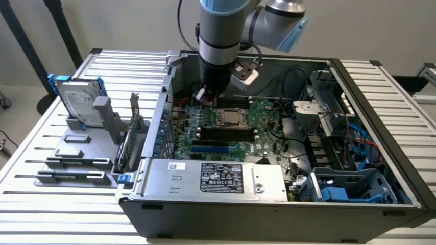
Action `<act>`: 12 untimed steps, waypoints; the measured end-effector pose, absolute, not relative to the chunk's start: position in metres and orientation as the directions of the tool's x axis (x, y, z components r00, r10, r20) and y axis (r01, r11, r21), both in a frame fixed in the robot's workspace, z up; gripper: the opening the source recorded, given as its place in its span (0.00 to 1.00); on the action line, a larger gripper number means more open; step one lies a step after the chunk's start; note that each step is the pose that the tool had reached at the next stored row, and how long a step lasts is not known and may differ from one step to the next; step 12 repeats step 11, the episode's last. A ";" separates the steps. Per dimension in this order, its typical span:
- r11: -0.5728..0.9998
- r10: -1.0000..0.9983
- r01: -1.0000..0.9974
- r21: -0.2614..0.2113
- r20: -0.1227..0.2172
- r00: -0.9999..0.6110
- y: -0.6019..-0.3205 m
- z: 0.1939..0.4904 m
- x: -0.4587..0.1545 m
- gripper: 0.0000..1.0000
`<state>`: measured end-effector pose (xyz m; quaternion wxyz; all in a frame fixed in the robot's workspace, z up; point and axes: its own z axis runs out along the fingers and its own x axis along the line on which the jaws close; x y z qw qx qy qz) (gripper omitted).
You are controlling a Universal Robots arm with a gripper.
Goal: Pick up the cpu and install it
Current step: 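Install the first cpu locking lever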
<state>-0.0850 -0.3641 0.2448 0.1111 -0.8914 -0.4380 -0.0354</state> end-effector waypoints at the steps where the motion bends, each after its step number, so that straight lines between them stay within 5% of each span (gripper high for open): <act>1: -0.586 0.779 0.794 -0.164 0.156 0.607 -0.364 0.246 -0.085 0.11; 12: -0.571 0.795 0.806 -0.155 0.144 0.590 -0.363 0.249 -0.085 0.11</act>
